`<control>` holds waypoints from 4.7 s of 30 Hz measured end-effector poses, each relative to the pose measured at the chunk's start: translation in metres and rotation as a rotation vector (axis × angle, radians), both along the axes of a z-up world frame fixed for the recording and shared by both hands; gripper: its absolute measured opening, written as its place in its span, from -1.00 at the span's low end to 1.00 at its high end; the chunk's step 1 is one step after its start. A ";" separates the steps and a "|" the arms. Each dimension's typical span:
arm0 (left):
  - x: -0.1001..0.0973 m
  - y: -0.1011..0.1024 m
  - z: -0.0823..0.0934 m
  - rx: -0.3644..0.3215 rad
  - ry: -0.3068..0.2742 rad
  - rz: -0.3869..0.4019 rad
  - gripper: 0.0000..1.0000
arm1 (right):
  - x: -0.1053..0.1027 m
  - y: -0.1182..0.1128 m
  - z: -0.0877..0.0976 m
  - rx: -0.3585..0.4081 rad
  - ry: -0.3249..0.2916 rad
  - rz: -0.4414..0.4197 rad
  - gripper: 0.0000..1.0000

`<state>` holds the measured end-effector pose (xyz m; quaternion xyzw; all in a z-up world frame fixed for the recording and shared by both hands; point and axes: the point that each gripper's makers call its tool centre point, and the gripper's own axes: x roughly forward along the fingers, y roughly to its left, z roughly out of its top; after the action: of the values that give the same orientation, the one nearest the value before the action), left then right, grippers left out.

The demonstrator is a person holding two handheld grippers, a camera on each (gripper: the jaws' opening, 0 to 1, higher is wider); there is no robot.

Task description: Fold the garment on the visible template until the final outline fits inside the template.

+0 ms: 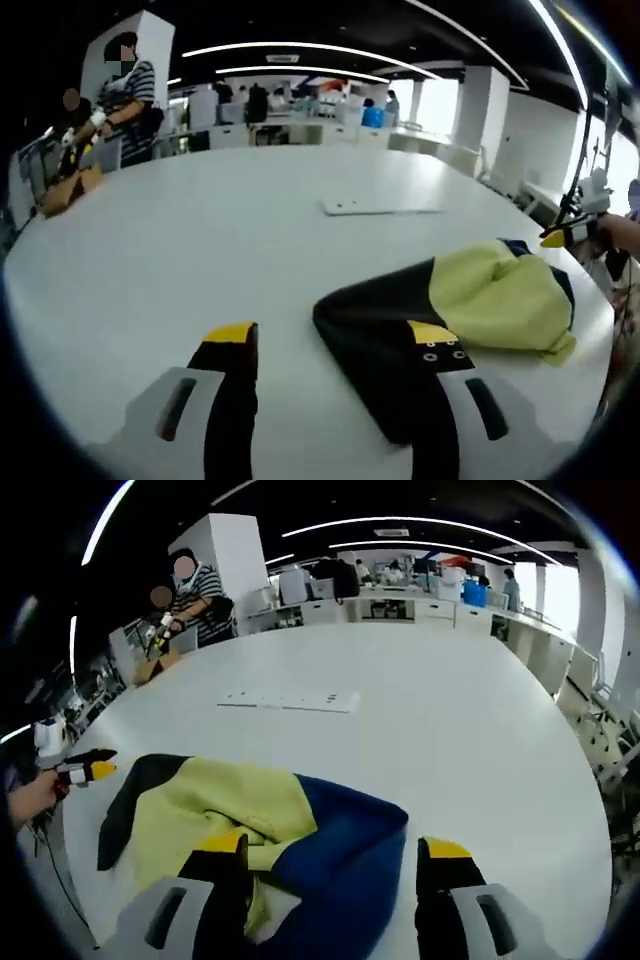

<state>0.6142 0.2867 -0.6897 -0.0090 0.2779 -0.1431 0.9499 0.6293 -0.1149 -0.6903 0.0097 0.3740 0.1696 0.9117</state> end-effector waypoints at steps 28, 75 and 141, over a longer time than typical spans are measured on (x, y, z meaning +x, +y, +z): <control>-0.086 -0.055 -0.013 0.031 0.011 -0.179 -0.10 | -0.110 0.038 -0.013 -0.002 0.009 0.210 0.03; -0.120 -0.098 -0.061 0.047 0.098 -0.261 -0.96 | -0.140 0.044 -0.065 -0.176 -0.044 0.372 -1.00; -0.108 0.148 0.000 0.125 0.117 0.236 -1.00 | -0.110 -0.195 -0.023 -0.231 -0.040 -0.309 -1.00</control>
<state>0.5059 0.4348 -0.6894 0.0093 0.3384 -0.0119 0.9409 0.5190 -0.3096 -0.7129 -0.0411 0.3670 -0.0161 0.9292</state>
